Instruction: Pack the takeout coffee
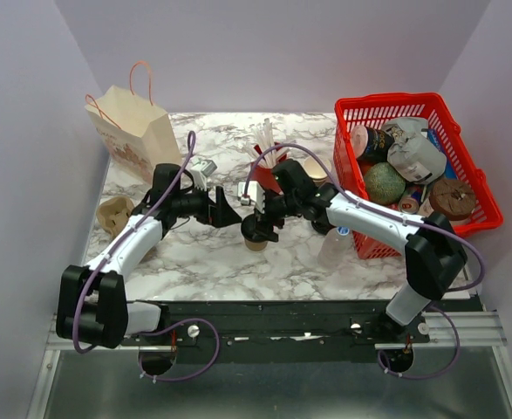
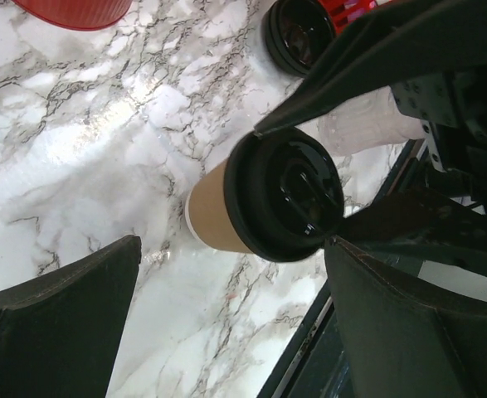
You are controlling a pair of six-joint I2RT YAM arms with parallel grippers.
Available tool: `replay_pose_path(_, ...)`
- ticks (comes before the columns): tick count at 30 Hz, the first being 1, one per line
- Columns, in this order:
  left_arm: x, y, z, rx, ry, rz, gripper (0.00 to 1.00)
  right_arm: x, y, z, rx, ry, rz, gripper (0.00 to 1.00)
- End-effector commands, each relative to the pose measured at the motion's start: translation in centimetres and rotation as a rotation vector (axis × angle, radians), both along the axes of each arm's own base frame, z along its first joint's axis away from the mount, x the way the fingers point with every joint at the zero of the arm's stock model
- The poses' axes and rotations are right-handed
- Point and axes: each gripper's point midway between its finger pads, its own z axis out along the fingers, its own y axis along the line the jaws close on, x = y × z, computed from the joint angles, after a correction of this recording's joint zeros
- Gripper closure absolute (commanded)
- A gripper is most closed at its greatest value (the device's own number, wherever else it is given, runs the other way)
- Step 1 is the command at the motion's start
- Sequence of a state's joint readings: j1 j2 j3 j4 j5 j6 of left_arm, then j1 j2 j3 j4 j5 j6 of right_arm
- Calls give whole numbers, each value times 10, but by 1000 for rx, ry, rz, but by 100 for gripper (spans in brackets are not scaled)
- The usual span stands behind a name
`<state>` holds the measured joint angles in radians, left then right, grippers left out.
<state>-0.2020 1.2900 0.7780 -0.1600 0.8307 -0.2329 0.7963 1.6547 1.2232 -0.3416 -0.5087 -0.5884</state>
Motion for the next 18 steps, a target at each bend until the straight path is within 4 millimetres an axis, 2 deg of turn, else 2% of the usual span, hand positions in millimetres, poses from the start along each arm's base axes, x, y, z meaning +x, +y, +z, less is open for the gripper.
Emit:
replay_pose_path(1, -13, 1, -4, -27, 32, 3, 1, 17, -6, -17, -37, -63, -43, 10)
replay_pose_path(2, -10, 0, -3, -43, 22, 9, 1, 18, -6, -18, -38, -68, -42, 10)
replay_pose_path(7, -5, -6, -21, -73, 106, 40, 1, 18, -6, -29, -47, -70, -34, 10)
replay_pose_path(9, 4, -9, -22, -82, 104, 38, 1, 16, -5, -33, -50, -56, -31, 10)
replay_pose_path(18, 22, -32, -38, -108, 213, 0, 1, 18, -3, -35, -44, -54, -37, 10)
